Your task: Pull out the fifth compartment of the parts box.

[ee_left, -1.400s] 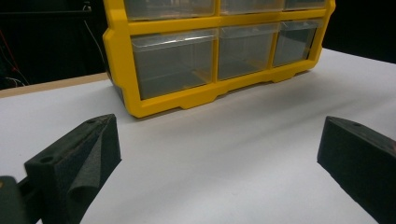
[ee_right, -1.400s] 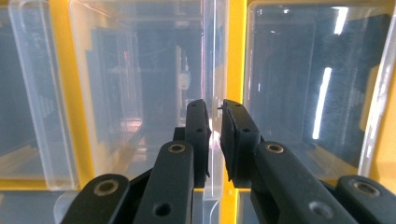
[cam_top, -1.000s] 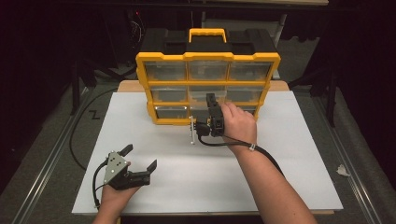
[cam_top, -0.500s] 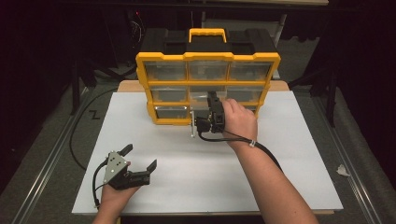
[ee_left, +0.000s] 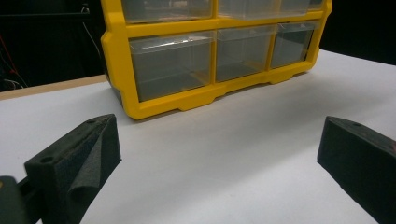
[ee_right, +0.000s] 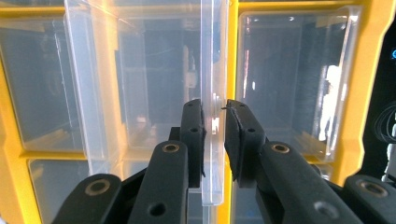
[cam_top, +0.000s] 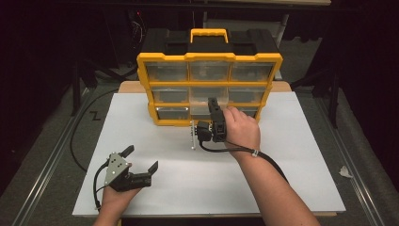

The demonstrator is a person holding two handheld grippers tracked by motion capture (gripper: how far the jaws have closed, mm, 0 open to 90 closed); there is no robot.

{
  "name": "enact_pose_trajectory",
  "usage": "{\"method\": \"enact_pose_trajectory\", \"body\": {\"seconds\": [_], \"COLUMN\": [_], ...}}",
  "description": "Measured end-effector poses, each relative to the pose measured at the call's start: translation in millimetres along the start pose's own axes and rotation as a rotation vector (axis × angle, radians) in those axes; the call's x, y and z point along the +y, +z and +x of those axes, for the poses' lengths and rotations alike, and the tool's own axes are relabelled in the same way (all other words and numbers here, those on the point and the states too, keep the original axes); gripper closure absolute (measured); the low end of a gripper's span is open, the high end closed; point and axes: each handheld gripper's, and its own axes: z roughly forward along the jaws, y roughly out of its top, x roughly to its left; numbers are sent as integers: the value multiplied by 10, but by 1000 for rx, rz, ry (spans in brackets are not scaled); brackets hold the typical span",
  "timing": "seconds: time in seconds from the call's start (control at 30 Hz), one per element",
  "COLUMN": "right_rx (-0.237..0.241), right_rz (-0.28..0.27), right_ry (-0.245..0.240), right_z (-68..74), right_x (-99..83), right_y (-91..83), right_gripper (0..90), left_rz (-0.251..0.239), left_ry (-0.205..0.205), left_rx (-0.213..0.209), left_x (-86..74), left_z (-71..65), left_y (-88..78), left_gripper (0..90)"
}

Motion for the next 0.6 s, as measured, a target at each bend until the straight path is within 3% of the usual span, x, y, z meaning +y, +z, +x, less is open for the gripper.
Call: {"method": "enact_pose_trajectory", "body": {"seconds": [0.6], "right_rx": [-17], "right_rz": [-25], "right_ry": [14], "right_z": [24], "right_x": [-14], "right_y": [-289], "right_gripper": [796], "left_rz": [2], "left_ry": [4], "left_rx": [1], "left_x": [2], "left_z": [2], "left_y": [1], "left_gripper": [2]}}
